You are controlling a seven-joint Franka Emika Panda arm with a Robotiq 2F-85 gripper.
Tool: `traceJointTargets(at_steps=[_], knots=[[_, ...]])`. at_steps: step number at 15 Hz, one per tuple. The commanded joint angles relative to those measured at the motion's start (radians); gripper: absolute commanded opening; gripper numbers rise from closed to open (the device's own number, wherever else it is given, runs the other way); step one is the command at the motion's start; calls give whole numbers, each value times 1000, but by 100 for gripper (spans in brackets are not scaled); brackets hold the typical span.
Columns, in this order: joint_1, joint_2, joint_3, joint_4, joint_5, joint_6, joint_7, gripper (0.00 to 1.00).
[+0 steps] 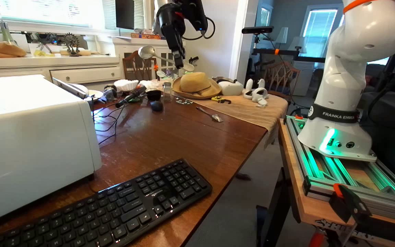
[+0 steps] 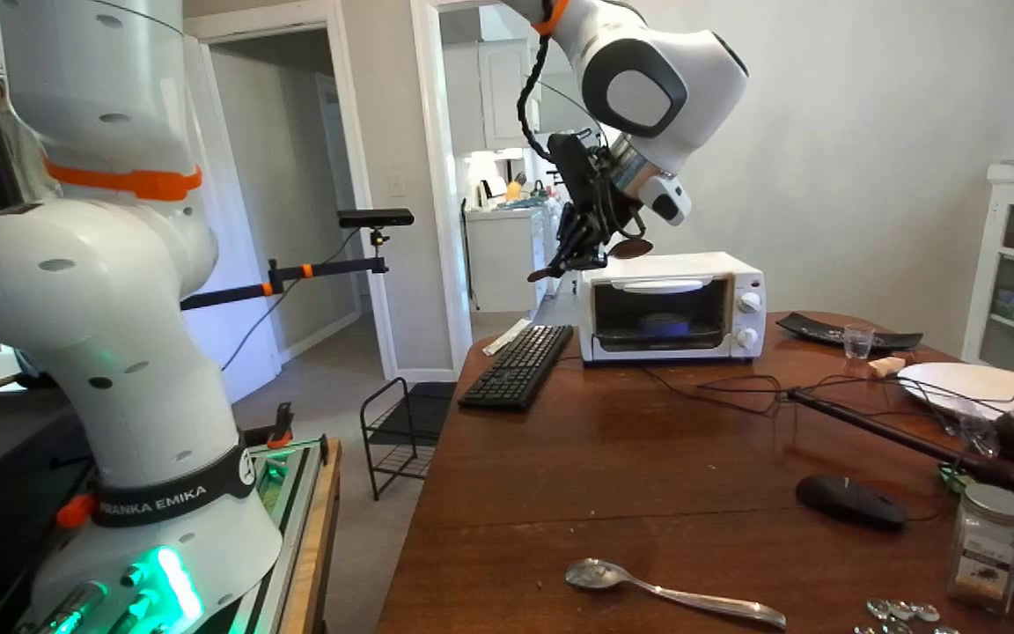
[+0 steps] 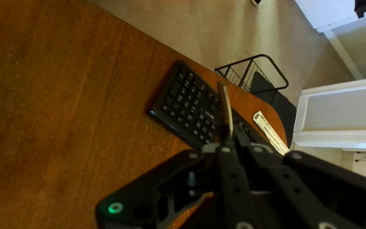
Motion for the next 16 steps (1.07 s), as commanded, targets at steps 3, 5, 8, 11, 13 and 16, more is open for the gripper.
traceJointTargets(at_steps=[3, 5, 8, 11, 13, 16], knots=[[3, 35, -1, 49, -16, -39, -14, 1], [4, 110, 8, 154, -47, -97, -66, 1], [5, 187, 26, 280, -90, -178, -127, 1], [6, 266, 46, 402, -123, -232, -177, 1], [9, 319, 62, 483, -143, -261, -204, 1], [9, 408, 91, 591, -146, -289, -259, 1]])
